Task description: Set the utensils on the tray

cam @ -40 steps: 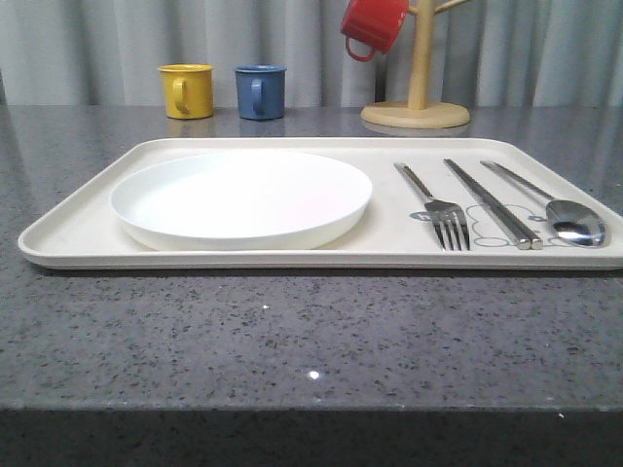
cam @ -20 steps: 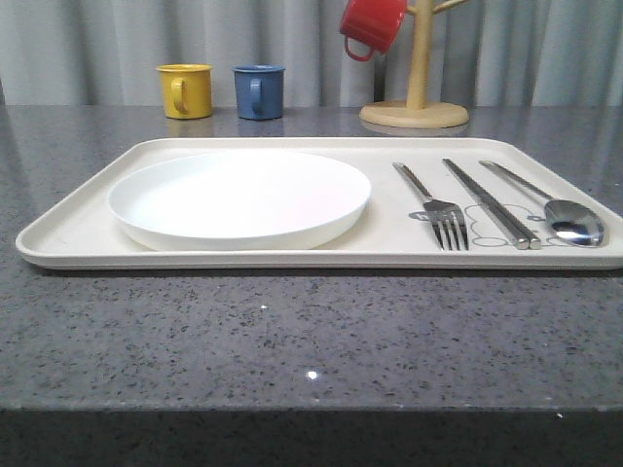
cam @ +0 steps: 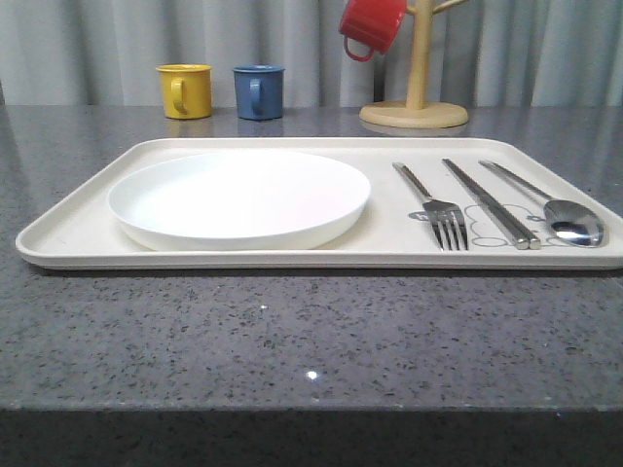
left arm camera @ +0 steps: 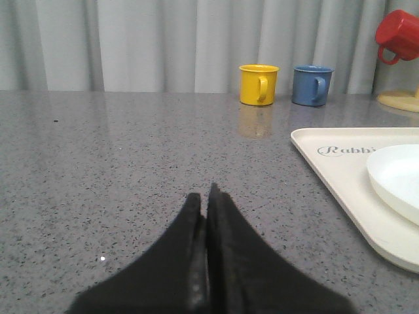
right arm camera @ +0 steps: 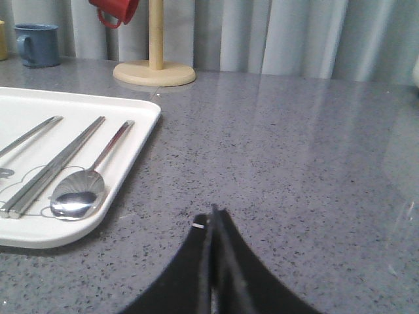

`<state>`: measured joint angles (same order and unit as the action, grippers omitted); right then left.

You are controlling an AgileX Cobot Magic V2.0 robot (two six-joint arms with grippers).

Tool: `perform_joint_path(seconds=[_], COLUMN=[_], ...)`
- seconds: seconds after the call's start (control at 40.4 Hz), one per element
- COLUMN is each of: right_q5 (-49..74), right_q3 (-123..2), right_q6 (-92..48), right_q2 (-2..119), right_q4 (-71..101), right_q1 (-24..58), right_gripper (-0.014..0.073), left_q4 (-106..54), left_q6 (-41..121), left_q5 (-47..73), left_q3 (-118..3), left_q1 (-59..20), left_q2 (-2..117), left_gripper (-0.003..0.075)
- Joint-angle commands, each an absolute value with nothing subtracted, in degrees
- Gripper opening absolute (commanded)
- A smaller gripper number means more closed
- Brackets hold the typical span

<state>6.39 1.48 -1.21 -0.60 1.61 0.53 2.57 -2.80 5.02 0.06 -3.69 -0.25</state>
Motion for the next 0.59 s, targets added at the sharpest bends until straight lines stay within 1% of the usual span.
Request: perform_joint_path(seconds=[0.0,0.396,0.57], right_q5=[1.57,1.51,-0.78], right_q3=[1.6,1.6,1.6], right_q6=[-1.61,-1.61,-1.61], right_q2=[-1.56,-1.56,-1.56], right_q4=[1.65,1.65,1.65], right_q1=[0.28,0.28,0.28], right_gripper=[-0.0067,-0.0067,-0.0067], left_q4=[2.58,2.58,2.58], left_q6=[-3.19,-3.19,-3.19], left_q5=[0.0,0.0,0.0], left_q3=[1.2,1.2,1.2], left_q1=[-3.54,-3.54,-3.54], left_q2=[-1.4,-1.4,-1.4], left_gripper=[-0.002,-0.002,-0.002])
